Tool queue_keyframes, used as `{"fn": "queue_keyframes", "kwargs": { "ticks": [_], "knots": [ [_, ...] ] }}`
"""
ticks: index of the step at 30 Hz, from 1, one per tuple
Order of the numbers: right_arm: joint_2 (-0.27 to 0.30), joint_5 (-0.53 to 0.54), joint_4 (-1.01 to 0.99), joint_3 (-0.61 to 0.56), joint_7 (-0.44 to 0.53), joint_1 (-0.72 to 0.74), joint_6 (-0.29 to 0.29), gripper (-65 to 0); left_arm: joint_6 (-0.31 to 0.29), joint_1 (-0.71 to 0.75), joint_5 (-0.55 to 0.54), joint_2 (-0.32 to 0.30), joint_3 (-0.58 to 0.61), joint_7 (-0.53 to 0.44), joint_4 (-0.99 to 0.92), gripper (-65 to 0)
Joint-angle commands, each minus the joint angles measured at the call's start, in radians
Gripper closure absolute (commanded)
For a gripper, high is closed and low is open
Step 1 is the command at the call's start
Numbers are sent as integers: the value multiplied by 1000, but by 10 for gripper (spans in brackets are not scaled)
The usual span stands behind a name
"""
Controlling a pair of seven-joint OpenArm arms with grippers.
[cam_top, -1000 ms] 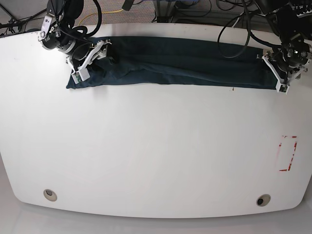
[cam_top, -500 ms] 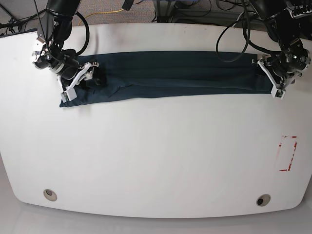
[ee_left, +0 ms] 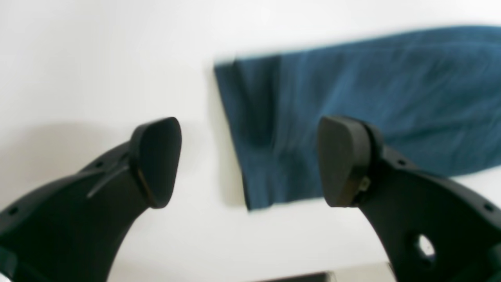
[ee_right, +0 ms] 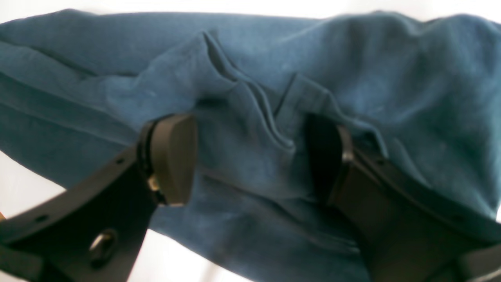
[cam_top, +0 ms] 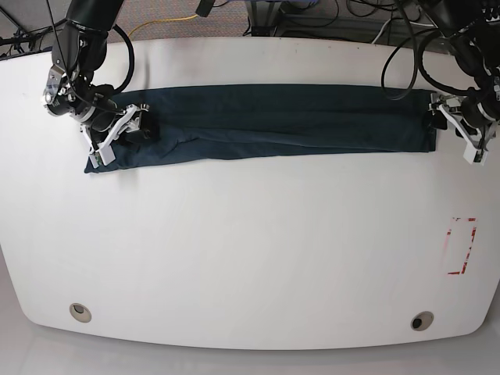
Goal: Fold the T-shirt properly
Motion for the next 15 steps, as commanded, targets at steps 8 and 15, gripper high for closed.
{"fn": "queue_keyframes", "kwargs": {
  "ticks": [8, 15],
  "knots": [
    [10, -8, 18, 4, -4, -9, -5, -422, 2, 1, -16, -18, -13, -49, -164, -508],
    [10, -8, 18, 6, -2, -15, -5, -422, 2, 0, -16, 13, 32, -55, -173, -507]
  ]
}}
